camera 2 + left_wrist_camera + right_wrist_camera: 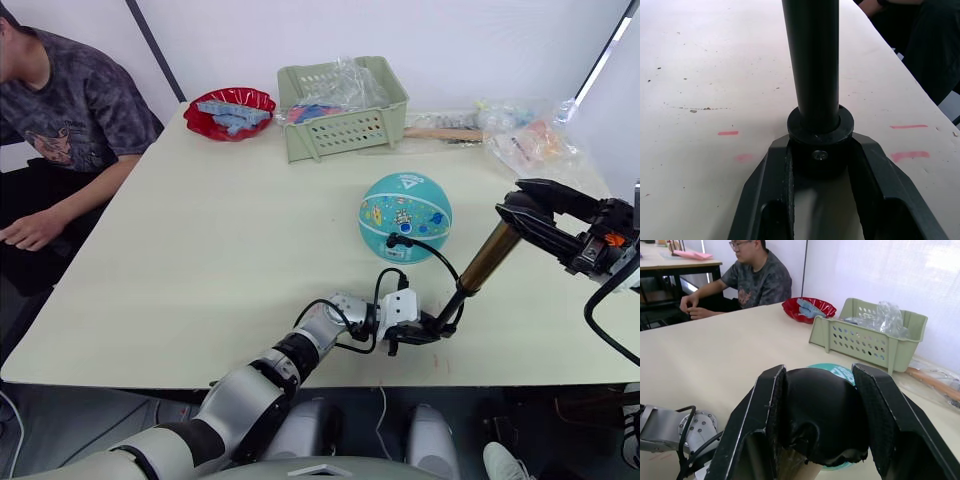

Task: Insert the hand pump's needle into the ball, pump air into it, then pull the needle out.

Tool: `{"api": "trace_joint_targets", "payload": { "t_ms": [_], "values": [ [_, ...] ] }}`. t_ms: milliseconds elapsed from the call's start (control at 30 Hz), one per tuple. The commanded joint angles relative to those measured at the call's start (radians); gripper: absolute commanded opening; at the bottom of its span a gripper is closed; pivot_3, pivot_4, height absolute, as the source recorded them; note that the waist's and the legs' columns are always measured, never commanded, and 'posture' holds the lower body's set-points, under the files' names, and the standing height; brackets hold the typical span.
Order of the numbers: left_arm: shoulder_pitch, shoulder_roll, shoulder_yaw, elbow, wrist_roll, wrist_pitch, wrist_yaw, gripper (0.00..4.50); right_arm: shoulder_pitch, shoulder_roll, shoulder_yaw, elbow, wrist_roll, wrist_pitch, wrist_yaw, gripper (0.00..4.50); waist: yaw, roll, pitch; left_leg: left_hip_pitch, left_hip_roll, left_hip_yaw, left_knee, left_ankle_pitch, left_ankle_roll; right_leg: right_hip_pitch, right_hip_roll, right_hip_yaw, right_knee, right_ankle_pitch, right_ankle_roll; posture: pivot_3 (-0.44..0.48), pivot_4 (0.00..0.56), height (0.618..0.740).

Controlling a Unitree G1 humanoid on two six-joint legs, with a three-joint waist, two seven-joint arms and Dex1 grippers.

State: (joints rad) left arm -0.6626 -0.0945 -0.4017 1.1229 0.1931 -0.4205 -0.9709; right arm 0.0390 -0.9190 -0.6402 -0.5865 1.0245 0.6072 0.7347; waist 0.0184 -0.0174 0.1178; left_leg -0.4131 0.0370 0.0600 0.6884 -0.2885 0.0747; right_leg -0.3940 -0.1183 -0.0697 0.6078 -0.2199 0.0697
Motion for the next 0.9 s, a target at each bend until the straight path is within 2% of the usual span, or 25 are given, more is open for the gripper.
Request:
{"api": "trace_joint_targets", "payload": {
  "t_ms": [33,167,367,633,900],
  "values": [
    [0.062,0.045,-0.041,0.108,0.071,0.056,0.007,1.11,0.055,0.015,0.034,-0.029,-0.085,-0.024,0.009,1.60,0.000,-0.001,-0.001,0.000,0.000,0.000,0.000,0.000,0.000,0.000,0.000,0.000,0.000,0.000,0.000,0.000,0.150,0.738],
    [0.064,0.046,-0.040,0.107,0.071,0.056,0.007,1.11,0.096,0.055,0.111,-0.034,-0.139,-0.056,0.009,1.60,-0.002,-0.005,-0.005,0.001,0.000,0.000,0.000,0.000,0.000,0.001,0.000,0.000,0.000,0.000,0.000,0.000,0.150,0.738],
    [0.064,0.046,-0.038,0.105,0.070,0.058,0.009,1.11,0.130,0.134,0.259,-0.005,-0.263,-0.127,0.000,1.60,-0.003,-0.005,-0.008,0.001,0.000,0.000,0.000,0.000,0.000,0.001,0.000,0.000,0.000,0.000,0.000,0.000,0.150,0.738],
    [0.063,0.049,-0.032,0.104,0.066,0.060,0.012,1.11,0.198,0.262,0.422,0.116,-0.493,-0.313,-0.010,1.60,-0.004,-0.008,-0.012,0.002,0.001,0.000,0.000,0.000,0.000,0.001,0.001,0.000,0.000,0.000,0.000,0.000,0.150,0.738],
    [0.063,0.047,-0.023,0.100,0.055,0.056,-0.002,1.11,0.207,0.306,0.456,0.126,-0.542,-0.377,-0.009,1.60,-0.004,-0.006,-0.014,0.002,0.001,0.000,0.000,0.000,0.000,0.001,0.001,0.000,0.000,0.000,0.000,0.000,0.150,0.738]
  ]
}}
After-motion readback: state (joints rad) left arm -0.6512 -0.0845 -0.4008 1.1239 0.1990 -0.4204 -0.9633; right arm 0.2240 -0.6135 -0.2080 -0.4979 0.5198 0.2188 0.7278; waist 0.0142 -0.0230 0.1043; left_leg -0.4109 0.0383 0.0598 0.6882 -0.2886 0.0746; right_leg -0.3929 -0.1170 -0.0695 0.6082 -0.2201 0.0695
